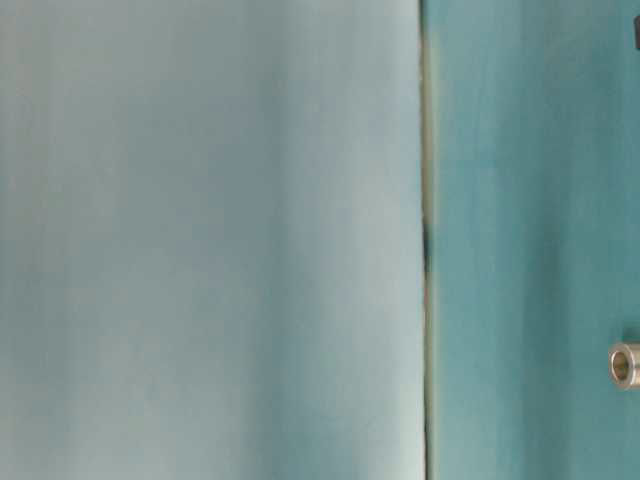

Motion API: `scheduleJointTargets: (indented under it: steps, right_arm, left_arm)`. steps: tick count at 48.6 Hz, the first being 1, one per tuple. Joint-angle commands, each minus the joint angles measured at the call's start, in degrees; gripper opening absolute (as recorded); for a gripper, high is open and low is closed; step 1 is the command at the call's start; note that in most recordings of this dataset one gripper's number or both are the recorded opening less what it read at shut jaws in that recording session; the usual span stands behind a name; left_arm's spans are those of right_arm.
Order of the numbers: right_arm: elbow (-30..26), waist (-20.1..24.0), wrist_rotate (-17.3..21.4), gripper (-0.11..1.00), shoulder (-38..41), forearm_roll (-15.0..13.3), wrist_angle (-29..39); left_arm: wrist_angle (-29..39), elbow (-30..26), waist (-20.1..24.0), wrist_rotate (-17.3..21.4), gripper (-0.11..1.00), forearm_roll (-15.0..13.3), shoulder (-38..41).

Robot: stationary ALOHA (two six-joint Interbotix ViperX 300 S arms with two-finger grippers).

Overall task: Insert the washer onto the shaft with both hands.
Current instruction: 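Move both grippers down toward the washer and the threaded shaft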

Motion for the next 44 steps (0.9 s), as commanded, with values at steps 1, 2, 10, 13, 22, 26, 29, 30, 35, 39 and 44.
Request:
scheduleJointTargets:
  steps: [1,2,10,13,22,26,29,30,35,39,44]
  right_arm:
    - [-0.4,0.1,0.4,0.0,0.6,0.3,0.0]
    - [-0.5,0.1,0.4,0.0,0.7,1.0,0.6]
    - [-3.4,-0.3,3.1,-0.08,1.9,4.2,10.3]
    - [-5.2,-0.4,4.0,-0.1,2.8,4.1,15.3]
    - [-11.2,-1.7,5.0,-0.1,8.0,4.1,29.9]
    - [-13.4,-2.0,5.0,-0.1,11.0,4.2,33.6]
    - [-14.7,-2.3,5.0,-0.1,13.3,4.2,35.6]
    - [-15.0,-2.4,5.0,-0.1,14.1,4.1,36.2]
    - [-16.5,-2.6,5.0,-0.1,18.1,4.1,38.7]
    - [-18.0,-2.8,4.9,-0.1,21.8,4.0,40.7]
    - [-20.3,-2.8,4.9,-0.1,25.8,3.3,43.8]
  left_arm:
    - [2.5,-2.5,-0.7,-1.2,0.02,0.6,1.4]
    - [3.4,-2.8,-0.8,-1.4,0.02,0.6,1.7]
    - [12.1,-6.5,-1.2,-3.0,0.02,0.7,4.0]
    - [15.4,-7.9,-1.5,-3.0,0.02,0.6,4.9]
    - [22.9,-11.4,-1.7,-3.1,0.02,0.7,9.4]
    - [24.8,-12.7,-1.8,-3.0,0.02,0.7,11.8]
    - [25.8,-13.3,-1.7,-3.0,0.02,0.7,13.7]
    - [26.1,-13.5,-1.7,-3.0,0.02,0.7,14.3]
    - [27.7,-14.9,-1.6,-2.8,0.02,0.7,17.9]
    - [30.3,-16.2,-1.0,-2.8,0.02,0.7,20.9]
    - [35.0,-18.4,-0.4,-2.5,0.02,0.8,25.1]
